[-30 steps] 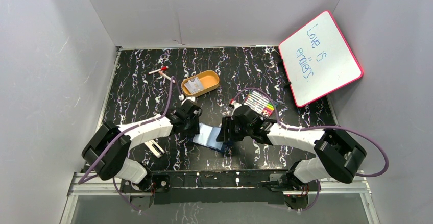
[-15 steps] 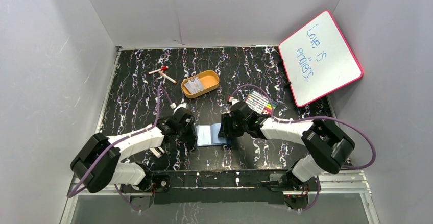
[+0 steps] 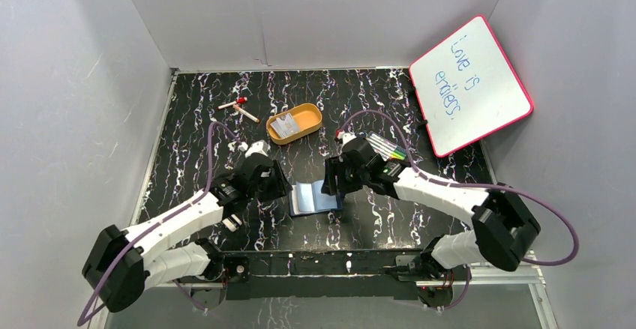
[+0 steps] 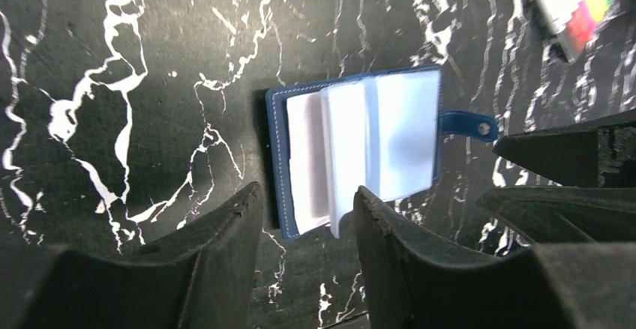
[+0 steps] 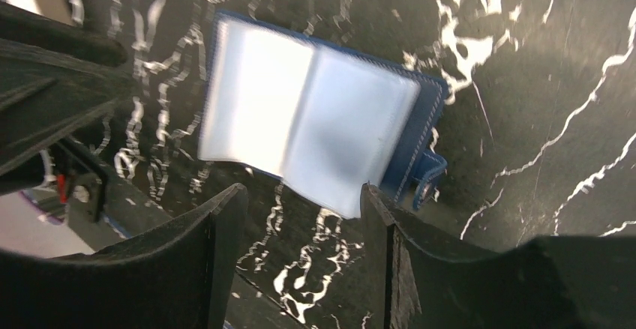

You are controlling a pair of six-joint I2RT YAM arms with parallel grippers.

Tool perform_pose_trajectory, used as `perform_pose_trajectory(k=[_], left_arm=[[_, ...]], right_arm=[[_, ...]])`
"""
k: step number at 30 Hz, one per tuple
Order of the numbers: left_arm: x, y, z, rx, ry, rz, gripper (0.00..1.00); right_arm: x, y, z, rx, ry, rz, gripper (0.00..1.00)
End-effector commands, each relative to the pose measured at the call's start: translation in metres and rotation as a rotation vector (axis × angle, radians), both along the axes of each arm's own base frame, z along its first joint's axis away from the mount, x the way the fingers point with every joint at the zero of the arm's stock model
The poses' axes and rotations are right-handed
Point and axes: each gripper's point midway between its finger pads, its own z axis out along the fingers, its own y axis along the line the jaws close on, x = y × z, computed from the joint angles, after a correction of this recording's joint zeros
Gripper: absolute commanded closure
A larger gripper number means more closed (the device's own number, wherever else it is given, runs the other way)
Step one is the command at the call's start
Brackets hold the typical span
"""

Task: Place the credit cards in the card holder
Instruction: Pick up the credit card from the storage box.

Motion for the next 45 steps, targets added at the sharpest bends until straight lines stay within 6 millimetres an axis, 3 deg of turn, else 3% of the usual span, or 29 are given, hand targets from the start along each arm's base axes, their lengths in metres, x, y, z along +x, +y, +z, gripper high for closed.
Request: perform_pose_trajectory(k=[1, 5, 7, 10, 13, 16, 17, 22, 29, 45], left_arm=[[0.008, 0.015, 0.041, 0.021, -0.099, 0.055, 0.53], [0.013, 0.042, 0.074, 0.019, -0.218, 0.160, 0.49], [0.014, 0.053, 0.090, 0.008, -0.282, 0.193, 0.43], [0.017, 0.059, 0.103, 0.022, -0.337, 0.197, 0.31], [0.021, 0.059, 0.109, 0.058, -0.340, 0.184, 0.30], [0.024, 0.060, 0.111, 0.096, -0.336, 0.176, 0.30], [0.025, 0.060, 0.111, 0.105, -0.340, 0.174, 0.29], [0.028, 0.057, 0.109, 0.130, -0.342, 0.144, 0.28], [0.030, 0.054, 0.095, 0.149, -0.325, 0.122, 0.28], [0.026, 0.053, 0.078, 0.162, -0.293, 0.103, 0.28]], right_arm=[[0.015, 0.013, 0.060, 0.071, -0.115, 0.029, 0.35], [0.045, 0.034, 0.106, 0.146, -0.269, 0.035, 0.35], [0.068, 0.048, 0.130, 0.194, -0.335, 0.017, 0.34], [0.111, 0.068, 0.145, 0.247, -0.342, 0.011, 0.34], [0.157, 0.087, 0.139, 0.234, -0.334, 0.008, 0.34], [0.197, 0.103, 0.115, 0.228, -0.306, 0.002, 0.33], [0.209, 0.108, 0.115, 0.237, -0.308, -0.001, 0.32], [0.252, 0.113, 0.083, 0.220, -0.267, -0.011, 0.29], [0.278, 0.117, 0.050, 0.230, -0.225, 0.007, 0.30], [0.277, 0.138, 0.003, 0.267, -0.107, 0.043, 0.36]])
